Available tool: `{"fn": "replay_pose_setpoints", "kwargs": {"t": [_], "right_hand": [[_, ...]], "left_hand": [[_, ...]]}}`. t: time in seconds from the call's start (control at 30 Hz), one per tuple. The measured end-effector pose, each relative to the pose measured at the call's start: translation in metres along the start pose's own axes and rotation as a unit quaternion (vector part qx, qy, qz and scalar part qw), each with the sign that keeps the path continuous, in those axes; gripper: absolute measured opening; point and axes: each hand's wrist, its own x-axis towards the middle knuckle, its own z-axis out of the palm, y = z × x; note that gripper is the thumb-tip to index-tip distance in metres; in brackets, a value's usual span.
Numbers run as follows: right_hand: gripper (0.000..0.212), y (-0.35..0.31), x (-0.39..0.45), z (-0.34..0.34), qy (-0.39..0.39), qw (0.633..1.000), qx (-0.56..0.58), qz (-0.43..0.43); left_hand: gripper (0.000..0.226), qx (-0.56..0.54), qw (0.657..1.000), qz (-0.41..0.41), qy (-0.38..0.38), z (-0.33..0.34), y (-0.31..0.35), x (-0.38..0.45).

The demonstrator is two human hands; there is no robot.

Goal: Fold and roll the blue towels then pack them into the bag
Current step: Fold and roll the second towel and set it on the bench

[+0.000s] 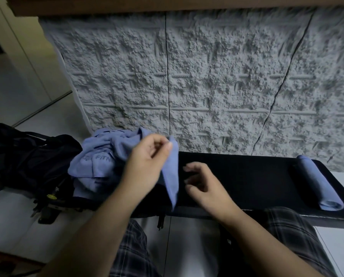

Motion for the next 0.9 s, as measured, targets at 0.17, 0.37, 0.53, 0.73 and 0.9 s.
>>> {"fn": "replay_pose_setpoints", "kwargs": {"t": [0.17, 0.37, 0.53, 0.73, 0.9], "right_hand": [[0.049, -0.033, -0.008, 0.007, -0.013, 0.998, -0.017, -0.061], [0.014, -0.062, -0.021, -0.005, 0.087, 0.996, -0.006, -0.028], [0.021, -0.097, -0.021, -0.012, 0.054, 0.998, 0.044, -0.010], [0.020, -0.118, -0.016, -0.014, 0.075, 0.992, 0.103, -0.013], [0.023, -0.105, -0.022, -0.031, 0.133, 0.978, 0.155, 0.039]], "left_hand": [[0.031, 0.043, 0.998, 0.031, -0.031, 0.017, -0.004, -0.034], [0.027, 0.156, 0.986, 0.054, -0.037, 0.002, 0.006, -0.047], [0.063, 0.280, 0.946, -0.051, -0.157, -0.032, -0.007, -0.046], [0.023, 0.313, 0.947, 0.058, -0.044, -0.025, 0.008, -0.048], [0.013, 0.311, 0.949, 0.057, 0.007, -0.042, -0.004, -0.045]]}}
